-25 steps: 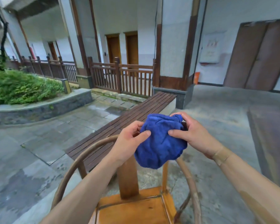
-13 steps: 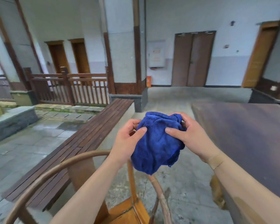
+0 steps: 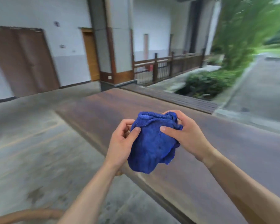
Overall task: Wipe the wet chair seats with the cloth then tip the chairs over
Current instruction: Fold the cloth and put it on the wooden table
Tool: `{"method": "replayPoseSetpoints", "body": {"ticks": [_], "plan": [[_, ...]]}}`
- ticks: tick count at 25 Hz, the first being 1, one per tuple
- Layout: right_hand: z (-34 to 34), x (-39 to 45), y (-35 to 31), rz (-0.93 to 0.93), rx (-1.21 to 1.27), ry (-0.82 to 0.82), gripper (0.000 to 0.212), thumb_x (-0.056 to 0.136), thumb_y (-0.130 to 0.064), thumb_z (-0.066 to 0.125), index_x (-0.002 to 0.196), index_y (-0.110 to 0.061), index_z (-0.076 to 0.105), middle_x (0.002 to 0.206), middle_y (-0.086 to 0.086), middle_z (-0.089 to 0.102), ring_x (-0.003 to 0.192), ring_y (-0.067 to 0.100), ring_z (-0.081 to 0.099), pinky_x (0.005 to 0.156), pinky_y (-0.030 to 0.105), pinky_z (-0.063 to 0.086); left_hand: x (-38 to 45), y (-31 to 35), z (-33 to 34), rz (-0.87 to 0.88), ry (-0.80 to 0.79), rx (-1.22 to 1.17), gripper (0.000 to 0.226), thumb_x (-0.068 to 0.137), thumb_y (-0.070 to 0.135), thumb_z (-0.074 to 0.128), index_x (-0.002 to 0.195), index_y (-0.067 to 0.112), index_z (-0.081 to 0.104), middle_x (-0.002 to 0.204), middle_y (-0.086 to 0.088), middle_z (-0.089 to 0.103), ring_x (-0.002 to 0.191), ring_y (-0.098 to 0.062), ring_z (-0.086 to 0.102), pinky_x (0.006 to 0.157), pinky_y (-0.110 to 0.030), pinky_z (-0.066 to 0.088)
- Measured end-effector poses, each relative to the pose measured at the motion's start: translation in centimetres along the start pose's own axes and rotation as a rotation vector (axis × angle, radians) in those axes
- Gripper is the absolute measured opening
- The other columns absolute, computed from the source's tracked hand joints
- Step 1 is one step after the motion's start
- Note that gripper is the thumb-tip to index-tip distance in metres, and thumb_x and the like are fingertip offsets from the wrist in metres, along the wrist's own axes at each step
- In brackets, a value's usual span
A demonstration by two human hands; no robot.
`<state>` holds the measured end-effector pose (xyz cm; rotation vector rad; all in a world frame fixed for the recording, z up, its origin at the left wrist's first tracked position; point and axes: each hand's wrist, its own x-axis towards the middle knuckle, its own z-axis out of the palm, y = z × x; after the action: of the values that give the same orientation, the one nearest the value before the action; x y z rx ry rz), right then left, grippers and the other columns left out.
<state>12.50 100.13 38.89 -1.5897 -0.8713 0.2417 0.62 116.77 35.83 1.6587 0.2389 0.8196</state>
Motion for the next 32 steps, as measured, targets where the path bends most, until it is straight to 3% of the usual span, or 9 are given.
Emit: {"method": "replayPoseSetpoints", "body": {"ticks": [3,7,12,16,22,27,32], "plan": [[-8.5,-5.5,0.0,0.048,-0.051,0.233,0.031,0.085,-0.011,0.075,0.1,-0.036,0.066,0.085,-0.004,0.072,0.074,0.018,0.066,0.056,0.036,0.053,-0.4,0.9,9.4,-0.008,-0.243,-0.102,0.01,0.098,0.007,0.06,0.098,0.016,0.064,0.091,0.005,0.071,0.081,-0.007,0.064,0.072,-0.019,0.051],[-18.6,-14.0,-0.4,0.095,-0.125,0.481,0.032,0.083,-0.013,0.077,0.104,-0.035,0.067,0.098,0.003,0.076,0.095,0.025,0.073,0.082,0.044,0.059,-2.8,2.8,22.0,-0.018,-0.521,-0.246,0.007,0.098,0.004,0.058,0.101,0.009,0.061,0.096,-0.011,0.072,0.083,-0.014,0.066,0.071,-0.024,0.053],[-30.6,-26.9,-2.2,0.204,-0.182,0.693,0.036,0.086,-0.002,0.072,0.111,-0.026,0.063,0.091,-0.001,0.075,0.085,0.017,0.071,0.075,0.035,0.058,-9.9,5.8,38.4,-0.065,-0.752,-0.394,0.007,0.097,0.002,0.058,0.102,0.005,0.061,0.097,-0.018,0.072,0.081,-0.013,0.067,0.068,-0.022,0.053],[-37.7,-37.6,-3.5,0.3,-0.225,0.823,0.044,0.086,0.01,0.063,0.117,-0.021,0.061,0.105,0.013,0.073,0.088,0.018,0.069,0.077,0.038,0.056,-17.4,8.7,49.1,-0.112,-0.936,-0.478,0.008,0.098,0.004,0.057,0.099,0.011,0.061,0.104,-0.023,0.07,0.084,-0.017,0.068,0.072,-0.027,0.055],[-44.1,-48.9,-5.6,0.271,-0.26,1.185,0.035,0.085,0.001,0.071,0.112,-0.019,0.059,0.101,0.01,0.074,0.086,0.018,0.069,0.079,0.041,0.058,-26.6,12.5,59.3,-0.115,-1.136,-0.512,0.007,0.099,0.009,0.057,0.099,0.015,0.06,0.094,-0.007,0.072,0.082,-0.012,0.068,0.07,-0.025,0.054],[-46.6,-53.7,-4.5,0.283,-0.286,1.336,0.033,0.087,-0.001,0.071,0.109,-0.021,0.059,0.105,0.015,0.072,0.085,0.022,0.067,0.07,0.043,0.059,-31.0,13.2,65.0,-0.127,-1.24,-0.512,0.007,0.1,0.01,0.055,0.099,0.016,0.058,0.093,-0.006,0.069,0.081,-0.012,0.066,0.069,-0.025,0.054],[-50.1,-57.2,-3.1,0.328,-0.378,1.443,0.035,0.087,-0.003,0.071,0.112,-0.024,0.06,0.106,0.013,0.072,0.092,0.025,0.069,0.077,0.047,0.059,-34.2,12.8,70.9,-0.148,-1.359,-0.545,0.007,0.101,0.009,0.054,0.099,0.015,0.057,0.093,-0.005,0.067,0.08,-0.009,0.064,0.068,-0.022,0.053]]}}
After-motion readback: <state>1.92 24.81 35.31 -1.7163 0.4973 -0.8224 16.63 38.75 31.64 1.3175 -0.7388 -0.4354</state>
